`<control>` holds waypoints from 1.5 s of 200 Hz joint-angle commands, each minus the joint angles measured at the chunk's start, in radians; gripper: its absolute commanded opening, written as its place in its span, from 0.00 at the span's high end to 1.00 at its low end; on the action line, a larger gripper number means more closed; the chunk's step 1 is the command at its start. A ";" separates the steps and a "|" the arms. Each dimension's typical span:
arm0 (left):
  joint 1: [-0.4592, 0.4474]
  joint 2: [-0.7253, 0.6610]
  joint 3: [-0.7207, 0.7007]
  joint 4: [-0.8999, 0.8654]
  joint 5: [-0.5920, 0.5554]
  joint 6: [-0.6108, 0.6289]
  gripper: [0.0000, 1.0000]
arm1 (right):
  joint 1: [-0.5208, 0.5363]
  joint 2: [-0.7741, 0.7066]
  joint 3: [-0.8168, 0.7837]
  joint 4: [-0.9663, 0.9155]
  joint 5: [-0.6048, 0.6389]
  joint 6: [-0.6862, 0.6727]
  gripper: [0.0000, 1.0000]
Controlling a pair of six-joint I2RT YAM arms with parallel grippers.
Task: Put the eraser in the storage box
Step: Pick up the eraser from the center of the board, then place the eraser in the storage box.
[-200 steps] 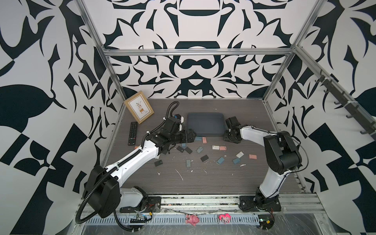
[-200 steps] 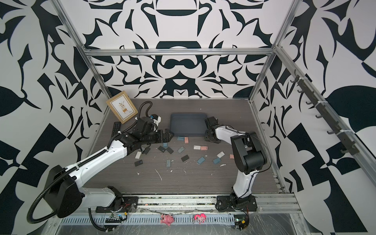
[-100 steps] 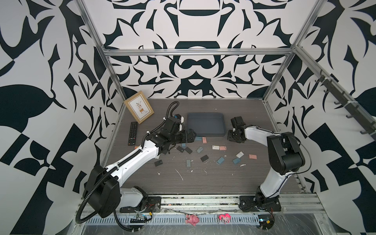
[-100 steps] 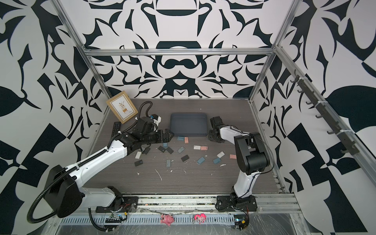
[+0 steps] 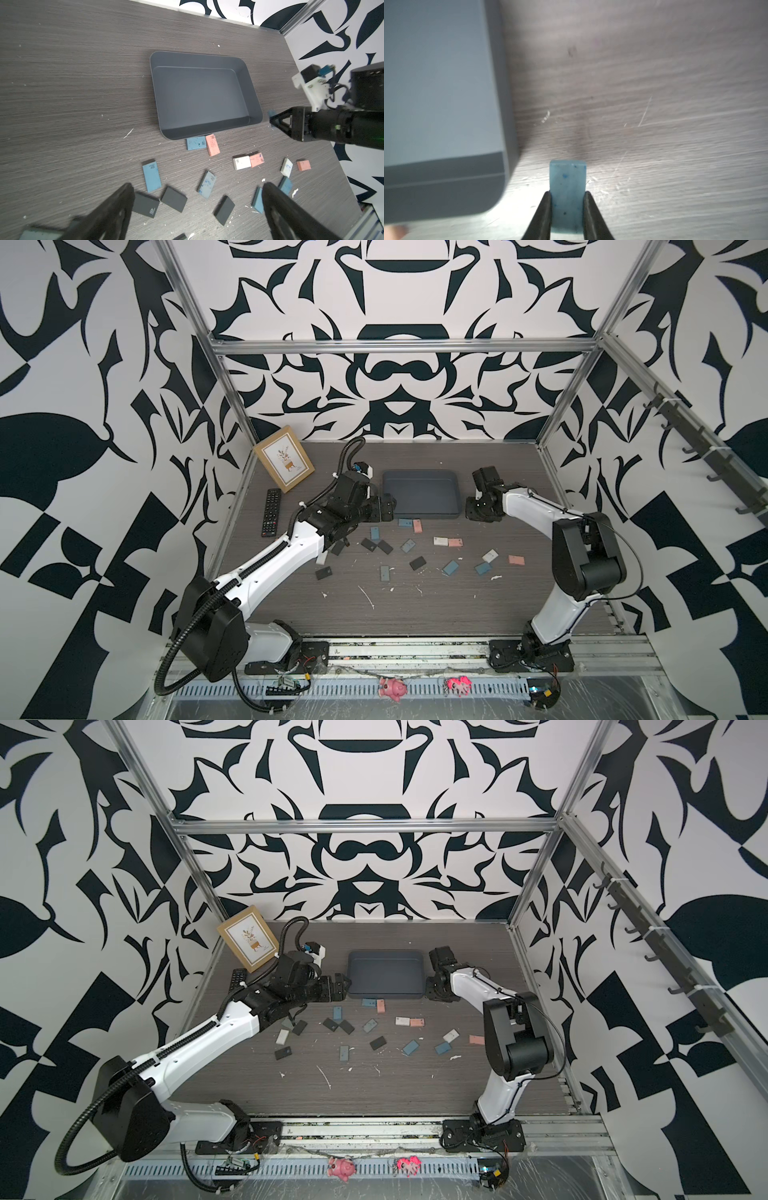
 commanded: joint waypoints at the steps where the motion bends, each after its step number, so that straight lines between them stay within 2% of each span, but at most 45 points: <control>1: 0.003 0.011 0.072 0.013 0.011 0.036 0.01 | 0.002 -0.055 0.123 -0.069 -0.004 -0.028 0.74; 38: 0.007 0.098 0.146 -0.009 0.169 0.005 0.01 | 0.037 0.049 0.320 -0.136 -0.020 -0.034 0.74; 60: 0.020 0.134 0.140 0.032 0.288 -0.013 0.01 | 0.075 0.137 0.432 -0.158 -0.017 -0.030 0.74; 84: 0.030 0.152 0.120 0.066 0.349 -0.016 0.01 | 0.107 0.255 0.556 -0.198 -0.016 -0.029 0.74; 125: 0.048 0.138 0.058 0.107 0.357 -0.039 0.01 | 0.125 0.381 0.659 -0.216 0.005 -0.010 0.74; 180: 0.048 0.135 0.062 0.102 0.373 -0.035 0.01 | 0.121 0.476 0.733 -0.228 0.056 -0.025 0.74; 271: 0.048 0.146 0.066 0.100 0.374 -0.035 0.01 | 0.098 0.574 0.835 -0.264 0.086 -0.048 0.72; 277: 0.047 0.147 0.068 0.098 0.375 -0.034 0.01 | 0.097 0.576 0.837 -0.267 0.123 -0.048 0.72; 300: 0.047 0.149 0.068 0.096 0.374 -0.033 0.01 | 0.093 0.579 0.840 -0.268 0.131 -0.051 0.71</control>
